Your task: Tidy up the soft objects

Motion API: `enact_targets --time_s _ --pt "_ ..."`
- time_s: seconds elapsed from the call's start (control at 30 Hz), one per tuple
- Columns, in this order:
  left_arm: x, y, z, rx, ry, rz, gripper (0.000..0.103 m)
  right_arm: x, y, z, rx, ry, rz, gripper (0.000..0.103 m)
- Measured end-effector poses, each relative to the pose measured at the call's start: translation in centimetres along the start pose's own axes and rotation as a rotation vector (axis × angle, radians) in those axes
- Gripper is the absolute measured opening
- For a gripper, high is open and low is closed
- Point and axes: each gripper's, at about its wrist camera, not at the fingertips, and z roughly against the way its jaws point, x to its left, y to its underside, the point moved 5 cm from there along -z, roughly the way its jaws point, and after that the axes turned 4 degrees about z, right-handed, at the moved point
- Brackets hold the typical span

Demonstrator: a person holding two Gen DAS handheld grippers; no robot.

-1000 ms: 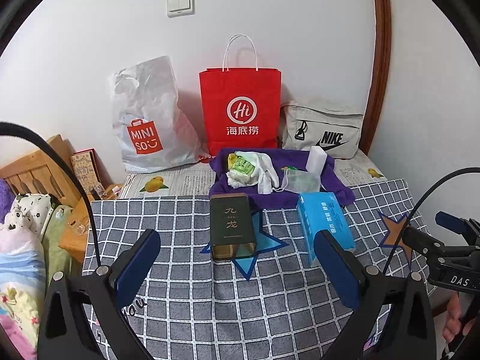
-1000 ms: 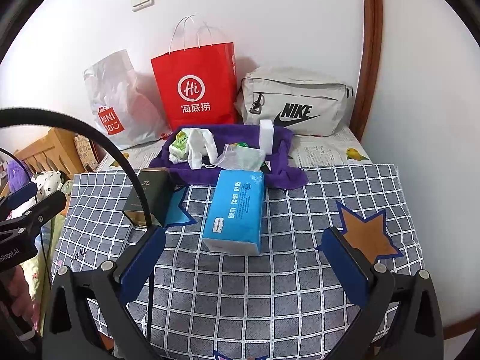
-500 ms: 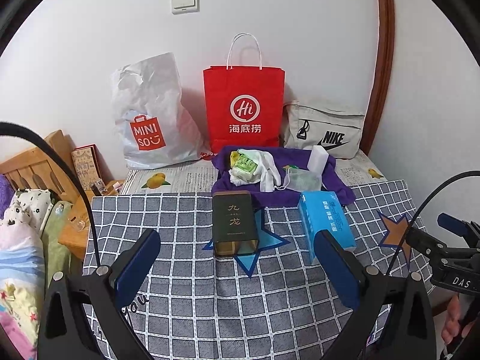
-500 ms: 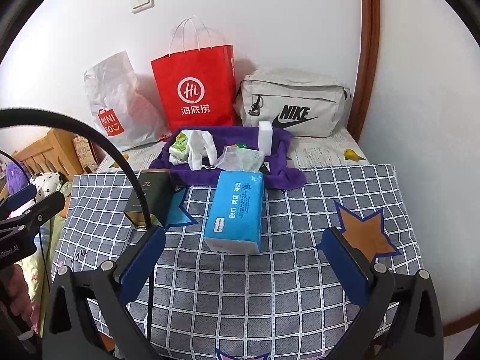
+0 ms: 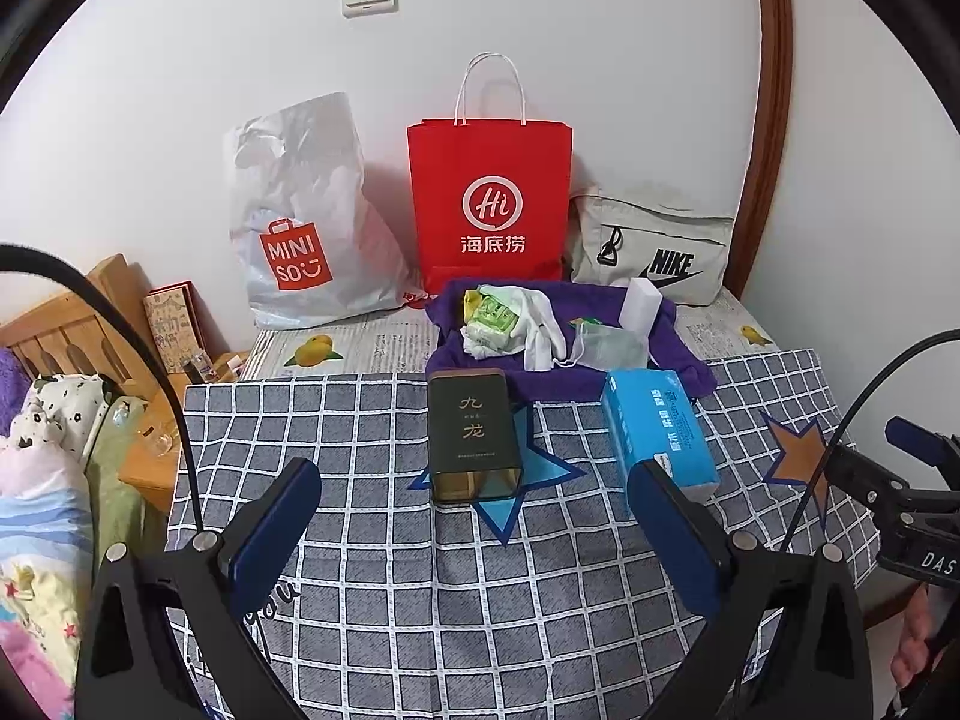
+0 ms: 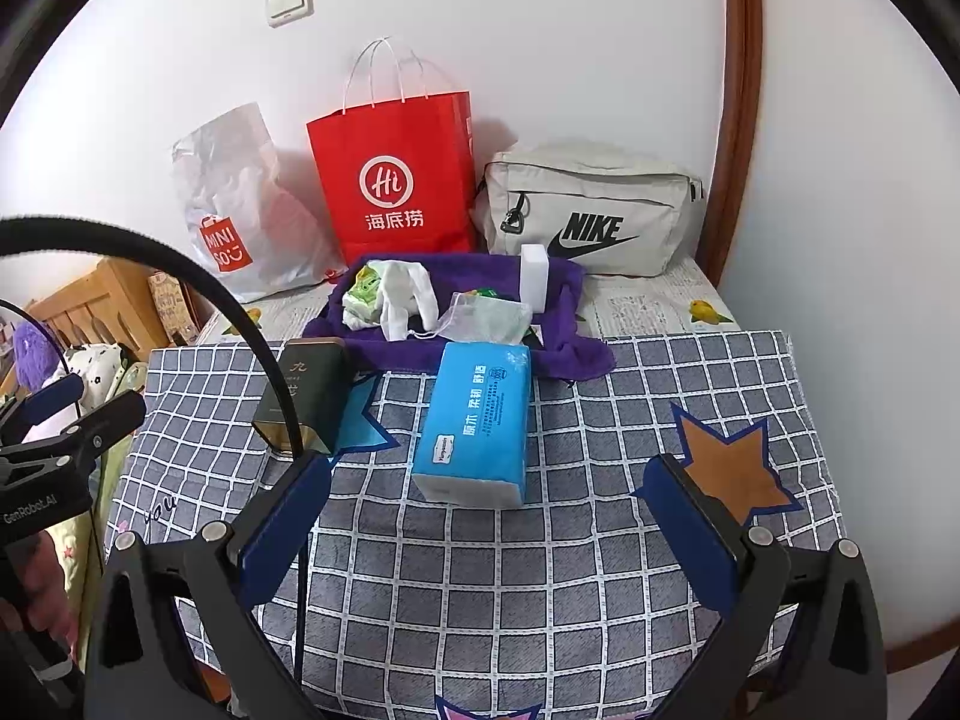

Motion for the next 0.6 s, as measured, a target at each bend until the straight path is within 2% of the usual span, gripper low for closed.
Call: enact_targets --time_s 0.6 --pt "-0.07 0.00 -0.04 0.005 0.009 0.006 0.103 0.07 -0.03 0.28 -0.004 0.001 -0.004 0.102"
